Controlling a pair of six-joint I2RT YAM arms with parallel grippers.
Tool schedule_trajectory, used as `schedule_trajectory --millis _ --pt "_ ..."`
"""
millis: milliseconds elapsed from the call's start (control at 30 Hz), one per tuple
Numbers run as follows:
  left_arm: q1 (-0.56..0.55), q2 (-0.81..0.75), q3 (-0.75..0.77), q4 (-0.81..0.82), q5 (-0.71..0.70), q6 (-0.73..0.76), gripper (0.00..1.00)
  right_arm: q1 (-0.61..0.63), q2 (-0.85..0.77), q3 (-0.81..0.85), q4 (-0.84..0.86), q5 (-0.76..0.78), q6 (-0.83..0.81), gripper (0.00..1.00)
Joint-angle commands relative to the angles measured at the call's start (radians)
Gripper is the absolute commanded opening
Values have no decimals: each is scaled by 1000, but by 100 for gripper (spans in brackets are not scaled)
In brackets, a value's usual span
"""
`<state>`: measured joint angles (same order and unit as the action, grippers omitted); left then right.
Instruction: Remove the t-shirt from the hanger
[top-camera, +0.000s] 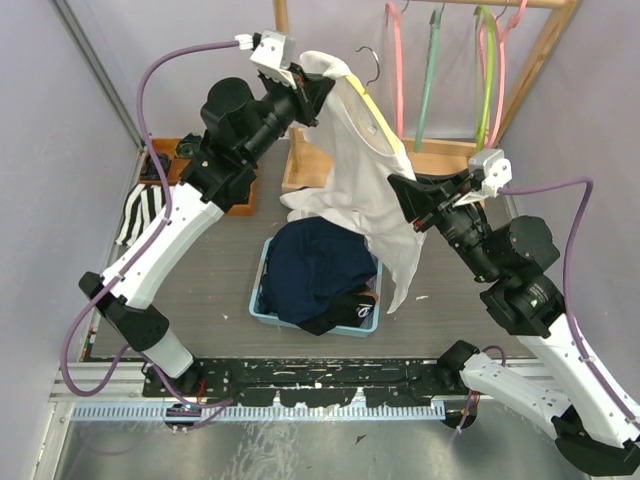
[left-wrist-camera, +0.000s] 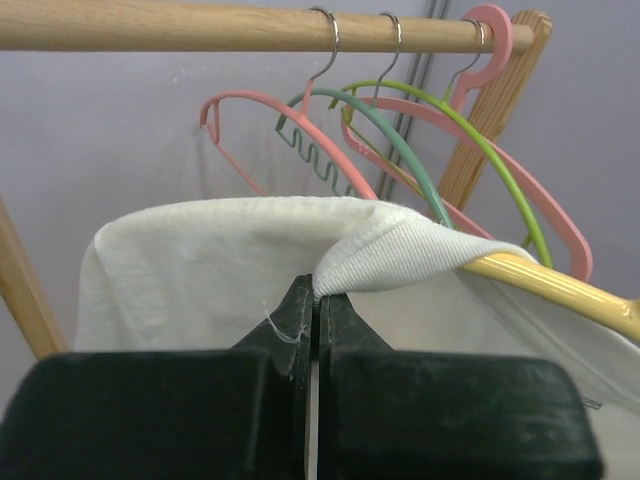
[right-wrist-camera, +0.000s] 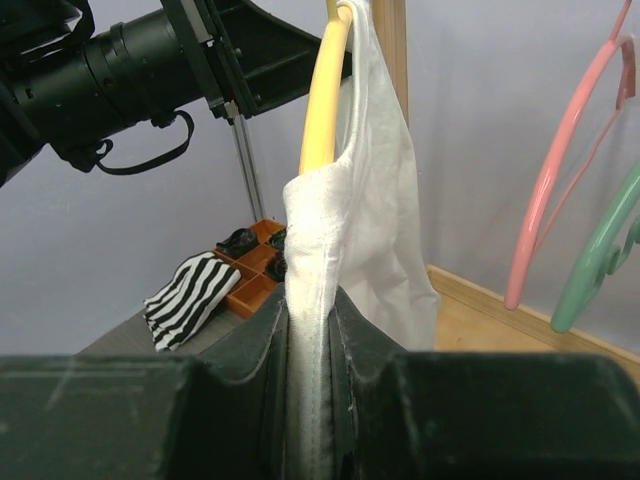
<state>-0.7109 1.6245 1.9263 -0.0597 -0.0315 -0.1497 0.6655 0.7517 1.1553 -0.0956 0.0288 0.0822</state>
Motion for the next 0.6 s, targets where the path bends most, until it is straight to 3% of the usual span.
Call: schedule_trajectory --millis 0,133,367,567 --pt "18 -1 40 19 -1 -5 0 -2 -46 7 115 32 -3 1" --pt "19 -5 42 8 70 -17 0 -3 -47 3 103 48 -9 1" --pt "19 5 110 -99 415 -108 0 -1 -23 -18 157 67 -8 1" --pt "16 -27 47 -121 493 -159 0 -1 4 -38 203 74 6 1"
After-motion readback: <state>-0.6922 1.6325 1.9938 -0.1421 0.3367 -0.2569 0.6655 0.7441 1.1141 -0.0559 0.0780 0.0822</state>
